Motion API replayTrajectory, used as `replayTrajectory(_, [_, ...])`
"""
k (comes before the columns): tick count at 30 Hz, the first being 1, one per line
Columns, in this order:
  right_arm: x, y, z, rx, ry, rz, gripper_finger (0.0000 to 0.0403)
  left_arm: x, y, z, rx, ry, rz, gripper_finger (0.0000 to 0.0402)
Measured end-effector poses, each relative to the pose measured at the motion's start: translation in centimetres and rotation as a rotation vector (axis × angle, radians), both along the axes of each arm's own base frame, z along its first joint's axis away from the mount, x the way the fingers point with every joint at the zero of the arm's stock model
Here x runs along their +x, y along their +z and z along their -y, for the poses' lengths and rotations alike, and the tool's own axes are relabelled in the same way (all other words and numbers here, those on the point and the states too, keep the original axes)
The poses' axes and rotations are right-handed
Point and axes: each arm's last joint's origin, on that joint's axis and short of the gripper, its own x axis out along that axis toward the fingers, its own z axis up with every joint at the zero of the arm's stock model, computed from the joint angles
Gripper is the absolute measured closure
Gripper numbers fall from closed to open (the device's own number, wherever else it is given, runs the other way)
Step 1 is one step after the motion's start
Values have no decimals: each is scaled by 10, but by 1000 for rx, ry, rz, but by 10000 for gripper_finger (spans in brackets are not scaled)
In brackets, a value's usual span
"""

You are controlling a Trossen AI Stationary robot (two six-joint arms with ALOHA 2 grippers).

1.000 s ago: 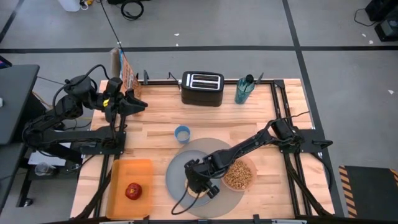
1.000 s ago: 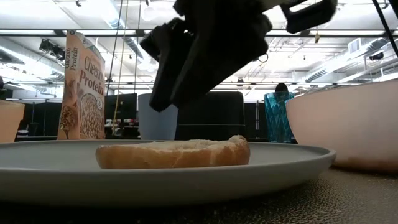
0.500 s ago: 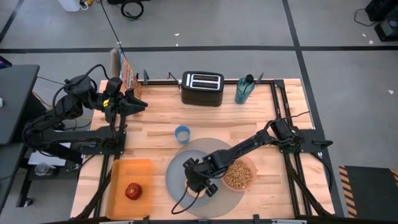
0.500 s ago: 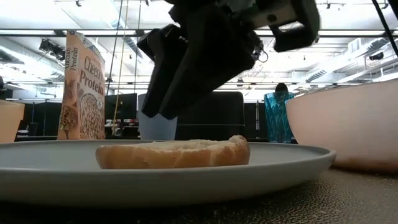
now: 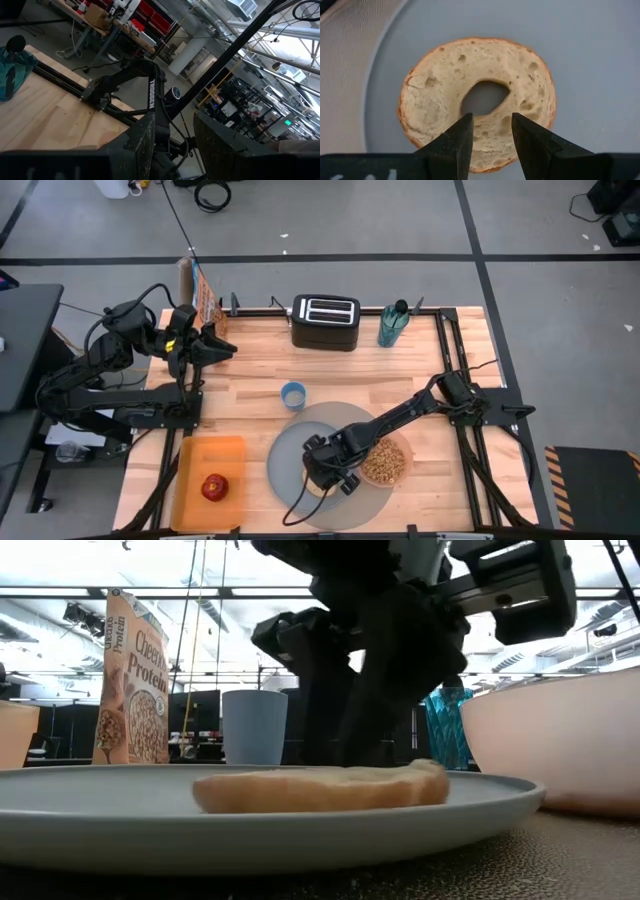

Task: Arrange a breakfast setting
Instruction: Put the bagel bread from the toaster on the gray plate, then put the red apple from the orange bin on the gray plate

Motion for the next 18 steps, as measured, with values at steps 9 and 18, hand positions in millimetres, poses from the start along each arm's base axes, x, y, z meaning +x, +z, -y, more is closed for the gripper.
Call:
replayTrajectory(9, [-8,11,14,-67,-41,-74,260,-2,1,2,-22,-34,2,258])
replayTrajectory(18, [-22,115,48,-70,-334,92,260,-7,-11,20,-361,-455,-233,258])
